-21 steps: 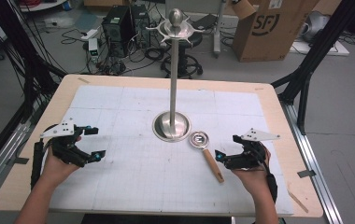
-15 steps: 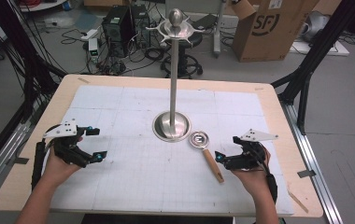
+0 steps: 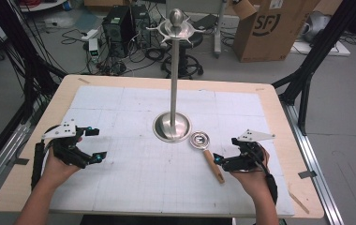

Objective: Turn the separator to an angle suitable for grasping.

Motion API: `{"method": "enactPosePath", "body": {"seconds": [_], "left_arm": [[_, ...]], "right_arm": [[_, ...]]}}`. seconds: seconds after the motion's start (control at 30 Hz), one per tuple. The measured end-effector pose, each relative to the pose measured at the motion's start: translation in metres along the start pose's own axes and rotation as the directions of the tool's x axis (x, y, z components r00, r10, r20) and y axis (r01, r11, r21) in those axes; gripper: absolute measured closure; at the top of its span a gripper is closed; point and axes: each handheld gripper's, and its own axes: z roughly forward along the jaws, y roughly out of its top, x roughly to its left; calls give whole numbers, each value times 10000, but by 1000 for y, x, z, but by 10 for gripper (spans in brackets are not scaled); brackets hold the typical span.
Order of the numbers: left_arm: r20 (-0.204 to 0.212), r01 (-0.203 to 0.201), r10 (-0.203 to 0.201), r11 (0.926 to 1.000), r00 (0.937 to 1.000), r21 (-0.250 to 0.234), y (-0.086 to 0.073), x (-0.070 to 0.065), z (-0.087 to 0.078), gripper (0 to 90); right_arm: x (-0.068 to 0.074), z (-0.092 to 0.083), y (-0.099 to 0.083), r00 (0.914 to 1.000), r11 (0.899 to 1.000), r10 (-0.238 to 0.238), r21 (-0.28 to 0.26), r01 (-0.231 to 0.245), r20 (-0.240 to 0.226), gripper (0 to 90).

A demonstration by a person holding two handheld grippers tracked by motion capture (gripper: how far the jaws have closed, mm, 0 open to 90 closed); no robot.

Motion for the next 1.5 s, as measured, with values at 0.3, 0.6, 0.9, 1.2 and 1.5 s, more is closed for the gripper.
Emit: {"method": "enactPosePath", "body": {"seconds": [0.3,0.6,0.9,1.2,1.5], "left_arm": [[32,-31,31,10000,10000,64,0,0,1,18],[28,-16,15,9999,10000,118,-1,0,2,17],[25,1,-1,10000,10000,57,0,0,2,17],[34,-61,60,9997,10000,221,-1,0,4,18],[24,-34,34,9999,10000,159,-1,1,3,17]], "right_arm": [[6,7,2,9994,9956,-227,918,200,277,11],[9,7,4,9984,9883,-204,1523,123,520,30],[12,13,3,9983,9812,-280,1924,177,507,66],[16,23,6,9982,9763,-396,2143,291,450,277],[19,33,4,9974,9658,-382,2586,210,618,365]]}}
